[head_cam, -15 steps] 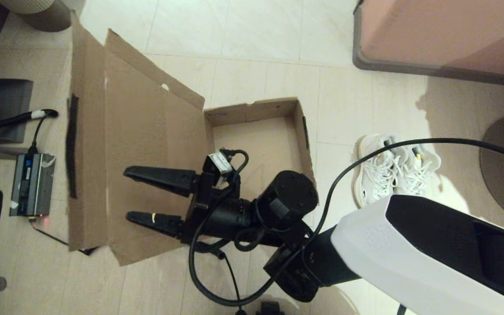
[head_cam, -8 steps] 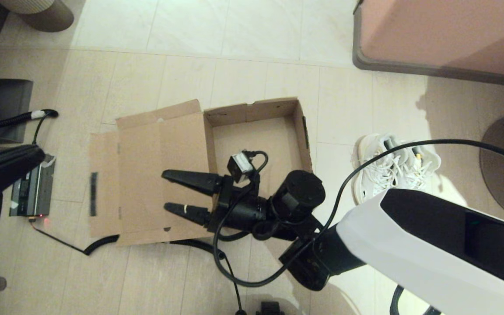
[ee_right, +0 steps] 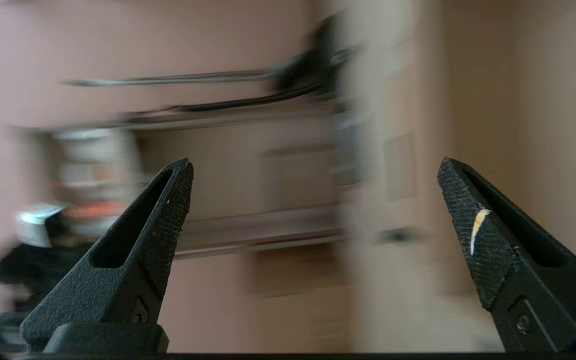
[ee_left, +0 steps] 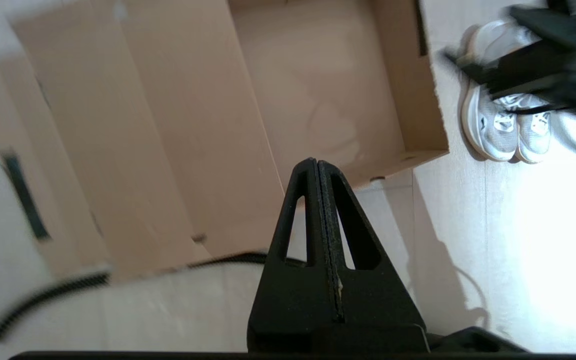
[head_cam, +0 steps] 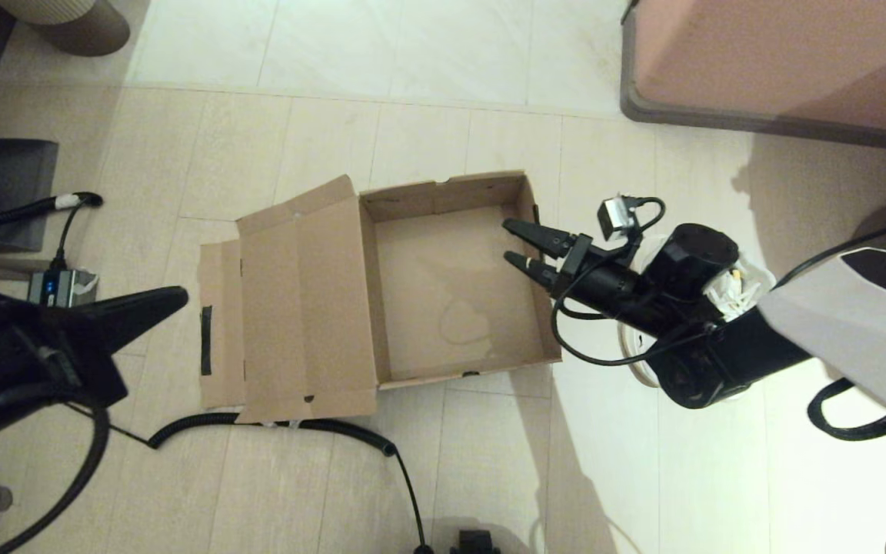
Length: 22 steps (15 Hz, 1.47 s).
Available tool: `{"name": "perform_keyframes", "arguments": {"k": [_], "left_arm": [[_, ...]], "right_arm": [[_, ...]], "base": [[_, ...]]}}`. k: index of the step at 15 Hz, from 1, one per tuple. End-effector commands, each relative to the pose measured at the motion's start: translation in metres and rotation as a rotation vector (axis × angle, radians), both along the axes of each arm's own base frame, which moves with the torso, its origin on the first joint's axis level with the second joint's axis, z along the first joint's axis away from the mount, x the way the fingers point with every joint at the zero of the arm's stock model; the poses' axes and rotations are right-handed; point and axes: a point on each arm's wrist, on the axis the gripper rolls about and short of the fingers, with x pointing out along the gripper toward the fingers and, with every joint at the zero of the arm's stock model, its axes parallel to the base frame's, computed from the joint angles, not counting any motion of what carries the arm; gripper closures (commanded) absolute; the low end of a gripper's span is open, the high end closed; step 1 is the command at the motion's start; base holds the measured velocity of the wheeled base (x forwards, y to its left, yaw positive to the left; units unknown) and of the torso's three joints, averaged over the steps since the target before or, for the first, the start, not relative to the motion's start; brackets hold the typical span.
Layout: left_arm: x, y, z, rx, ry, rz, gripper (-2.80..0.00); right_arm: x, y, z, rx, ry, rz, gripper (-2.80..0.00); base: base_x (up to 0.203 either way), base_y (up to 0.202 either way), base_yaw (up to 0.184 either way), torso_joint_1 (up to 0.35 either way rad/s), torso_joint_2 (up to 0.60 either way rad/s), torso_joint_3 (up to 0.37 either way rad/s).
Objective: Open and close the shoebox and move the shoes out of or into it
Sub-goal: Open the shoe box
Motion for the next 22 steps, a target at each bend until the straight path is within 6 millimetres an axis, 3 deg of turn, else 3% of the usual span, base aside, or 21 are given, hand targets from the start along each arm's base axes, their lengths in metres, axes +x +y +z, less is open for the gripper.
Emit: {"name": "perform_keyframes", "arguments": {"k": [1,4,6,12,13,16,22], "left_arm": [[0.032,-0.007,-0.017,-0.017,0.113,0.006,0.00],[0.059,-0.013,-0.031,-0.079,0.175,0.049,0.00],[0.070,-0.015,-0.041,-0.085,0.213,0.089,0.00],[0.090,-0.019,-0.061,-0.117,0.282,0.142,0.00],[0.090,-0.019,-0.061,-0.117,0.281,0.140,0.00],[0.096,-0.021,-0.068,-0.113,0.305,0.143,0.00],[0.109,-0.025,-0.076,-0.113,0.277,0.147,0.00]], "right_arm": [[-0.002,-0.022,0.014,-0.084,-0.115,-0.088,-2.80],[0.004,-0.030,0.002,-0.326,-0.223,-0.276,-2.80],[0.004,-0.022,-0.001,-0.420,-0.241,-0.404,-2.80],[0.015,-0.017,0.022,-0.529,-0.304,-0.610,-2.80],[0.015,-0.013,0.027,-0.520,-0.317,-0.618,0.00],[0.016,-0.009,0.029,-0.514,-0.318,-0.637,0.00],[0.048,0.003,-0.003,-0.633,-0.368,-0.707,0.00]], "base": [[0.000,0.000,0.000,0.000,0.00,0.000],[0.000,0.000,0.000,0.000,0.00,0.000],[0.000,0.000,0.000,0.000,0.00,0.000],[0.000,0.000,0.000,0.000,0.00,0.000],[0.000,0.000,0.000,0.000,0.00,0.000],[0.000,0.000,0.000,0.000,0.00,0.000],[0.000,0.000,0.000,0.000,0.00,0.000]]}}
